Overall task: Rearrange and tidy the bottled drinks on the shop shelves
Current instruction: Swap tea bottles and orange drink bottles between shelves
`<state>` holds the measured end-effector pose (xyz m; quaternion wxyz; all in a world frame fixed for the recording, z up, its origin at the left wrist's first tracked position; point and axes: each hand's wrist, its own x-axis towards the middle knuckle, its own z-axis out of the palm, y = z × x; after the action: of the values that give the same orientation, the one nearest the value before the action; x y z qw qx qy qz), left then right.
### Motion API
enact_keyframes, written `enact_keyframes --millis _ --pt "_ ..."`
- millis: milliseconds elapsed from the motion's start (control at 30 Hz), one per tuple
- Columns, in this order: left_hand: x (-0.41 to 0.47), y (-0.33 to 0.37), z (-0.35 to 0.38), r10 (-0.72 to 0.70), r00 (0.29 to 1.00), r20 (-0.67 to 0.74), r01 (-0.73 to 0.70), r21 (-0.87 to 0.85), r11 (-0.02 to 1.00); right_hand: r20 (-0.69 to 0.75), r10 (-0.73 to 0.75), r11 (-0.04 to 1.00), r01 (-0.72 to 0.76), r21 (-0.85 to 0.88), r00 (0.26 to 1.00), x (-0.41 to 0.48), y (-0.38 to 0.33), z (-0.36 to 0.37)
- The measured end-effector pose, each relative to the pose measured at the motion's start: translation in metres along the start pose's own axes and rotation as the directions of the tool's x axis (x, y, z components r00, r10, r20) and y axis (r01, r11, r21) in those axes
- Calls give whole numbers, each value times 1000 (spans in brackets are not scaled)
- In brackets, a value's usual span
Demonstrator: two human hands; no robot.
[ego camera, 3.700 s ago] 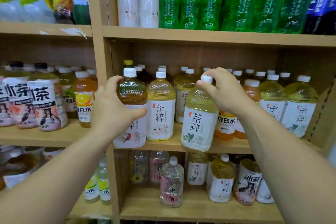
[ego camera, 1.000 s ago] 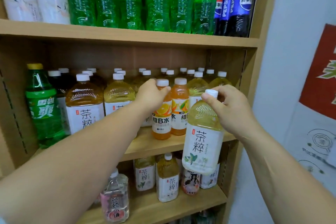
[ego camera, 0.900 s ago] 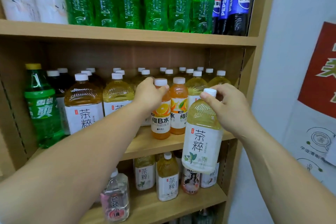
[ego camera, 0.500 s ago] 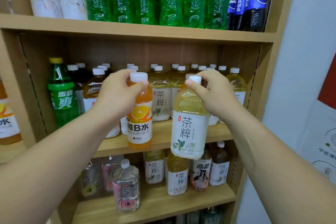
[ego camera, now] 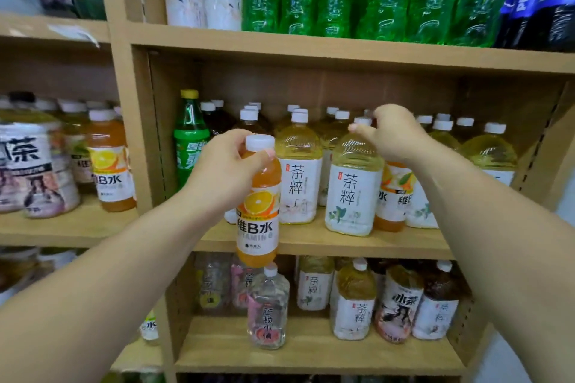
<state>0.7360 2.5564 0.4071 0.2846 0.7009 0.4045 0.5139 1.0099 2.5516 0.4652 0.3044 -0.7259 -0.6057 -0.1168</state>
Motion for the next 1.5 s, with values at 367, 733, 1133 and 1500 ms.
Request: enact_keyframes --millis 367,733,1133,1500 --pt "10 4 22 28 998 61 -25 -60 998 -29 -52 988 47 -146 998 5 0 -3" --pt "13 10 33 28 997 70 -21 -94 995 -65 54 957 -70 -281 996 -25 55 -19" --pt "-13 8 -7 60 998 36 -56 -101 993 -151 -58 998 55 -19 987 -69 37 -27" --pt "-38 -10 -98 64 998 10 -63 -86 994 -132 -147 847 194 495 980 -91 -103 -16"
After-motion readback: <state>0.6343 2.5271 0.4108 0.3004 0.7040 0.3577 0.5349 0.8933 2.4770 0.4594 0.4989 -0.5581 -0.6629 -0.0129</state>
